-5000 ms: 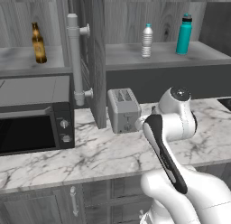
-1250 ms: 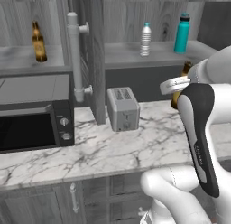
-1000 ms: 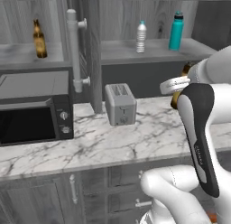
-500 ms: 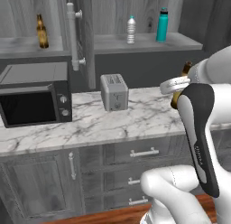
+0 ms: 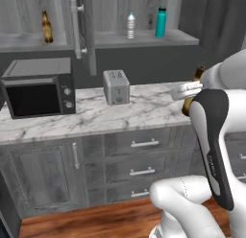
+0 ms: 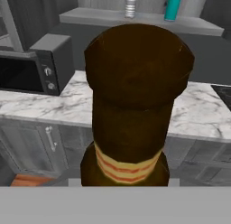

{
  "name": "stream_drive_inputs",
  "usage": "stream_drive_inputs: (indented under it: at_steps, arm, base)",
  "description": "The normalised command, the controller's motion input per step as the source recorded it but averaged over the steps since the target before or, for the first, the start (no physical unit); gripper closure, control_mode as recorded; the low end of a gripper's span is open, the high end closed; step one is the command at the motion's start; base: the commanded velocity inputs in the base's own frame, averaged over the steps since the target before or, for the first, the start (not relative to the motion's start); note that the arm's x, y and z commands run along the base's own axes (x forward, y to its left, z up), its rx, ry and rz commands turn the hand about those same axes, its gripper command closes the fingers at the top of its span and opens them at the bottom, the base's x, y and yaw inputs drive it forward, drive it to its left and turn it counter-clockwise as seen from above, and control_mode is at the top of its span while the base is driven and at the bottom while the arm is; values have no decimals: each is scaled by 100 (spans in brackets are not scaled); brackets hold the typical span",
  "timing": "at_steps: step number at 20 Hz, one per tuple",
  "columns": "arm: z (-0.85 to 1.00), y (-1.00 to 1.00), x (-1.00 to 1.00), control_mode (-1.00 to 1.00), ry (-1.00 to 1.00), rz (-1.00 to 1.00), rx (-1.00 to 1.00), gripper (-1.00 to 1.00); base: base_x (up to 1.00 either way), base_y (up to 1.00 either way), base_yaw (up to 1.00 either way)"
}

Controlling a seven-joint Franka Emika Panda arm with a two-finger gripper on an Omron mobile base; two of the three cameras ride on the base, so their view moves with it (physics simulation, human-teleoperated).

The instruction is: Sort all alcoholic drinks to one cabinet, and non-alcoholic drinks to the other.

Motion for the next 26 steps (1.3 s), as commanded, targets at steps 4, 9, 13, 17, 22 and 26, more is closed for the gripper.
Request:
stream_drive_inputs:
  at_steps: [4, 9, 13, 17, 22, 26]
  arm:
    - [0, 0, 0, 100, 0, 0, 0, 100]
    - [0, 0, 0, 100, 0, 0, 0, 100]
    - [0, 0, 0, 100, 0, 0, 0, 100]
    - [0, 0, 0, 100, 0, 0, 0, 100]
    - [0, 0, 0, 100, 0, 0, 0, 100]
    - [0, 0, 0, 100, 0, 0, 0, 100]
  base:
    - [-27, 13, -5]
    - [-9, 28, -6]
    - [0, 39, -6]
    - [-1, 49, -5]
    - [-6, 49, -4]
    - [-2, 46, -4]
